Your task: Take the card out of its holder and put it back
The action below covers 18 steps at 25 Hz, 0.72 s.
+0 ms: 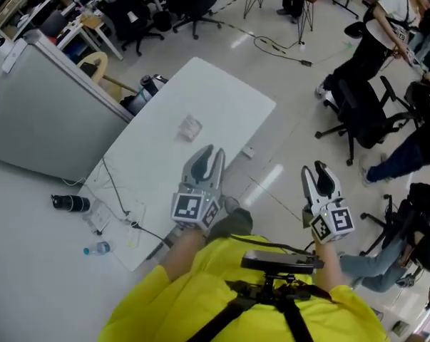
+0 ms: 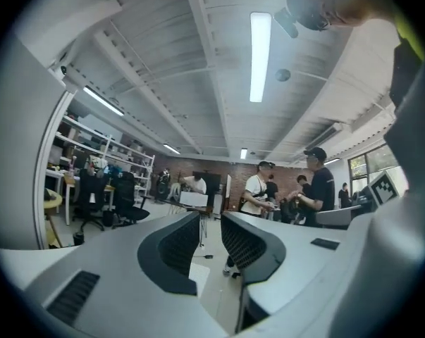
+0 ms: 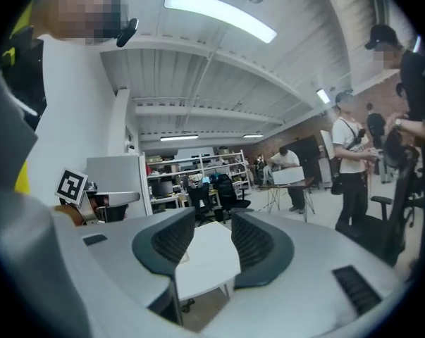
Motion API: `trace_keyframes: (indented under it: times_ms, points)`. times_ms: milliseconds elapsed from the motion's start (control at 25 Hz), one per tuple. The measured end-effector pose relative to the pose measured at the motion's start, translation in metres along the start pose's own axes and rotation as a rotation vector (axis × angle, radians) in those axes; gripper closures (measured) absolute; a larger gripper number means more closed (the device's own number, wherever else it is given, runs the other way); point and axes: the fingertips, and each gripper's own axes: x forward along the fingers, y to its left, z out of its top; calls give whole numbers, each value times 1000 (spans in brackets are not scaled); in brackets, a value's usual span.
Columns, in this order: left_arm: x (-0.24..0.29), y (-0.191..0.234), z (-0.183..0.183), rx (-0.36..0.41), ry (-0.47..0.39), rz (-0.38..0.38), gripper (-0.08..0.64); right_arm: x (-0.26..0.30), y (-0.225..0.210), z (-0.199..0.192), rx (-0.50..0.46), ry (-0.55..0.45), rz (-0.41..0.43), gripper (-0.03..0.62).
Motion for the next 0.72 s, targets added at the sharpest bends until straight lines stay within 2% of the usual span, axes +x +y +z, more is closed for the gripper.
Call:
trace_keyframes:
  times_ms: [200, 320, 480, 640, 720]
  points:
    - [12, 84, 21, 20, -17, 155, 463, 127, 21, 18, -66, 25, 199, 423]
    - [10, 129, 26, 34, -21, 229, 463, 189, 50, 22, -80, 24, 310, 423]
    - [-3, 170, 14, 24, 10, 309, 463, 251, 89, 11, -92, 63, 443, 423]
    - [-12, 198, -7, 7, 53, 450, 463, 301, 115, -14, -95, 148, 542, 424]
    - [-9, 209, -25, 21, 92, 488, 463, 319, 130, -23, -100, 171, 614, 425]
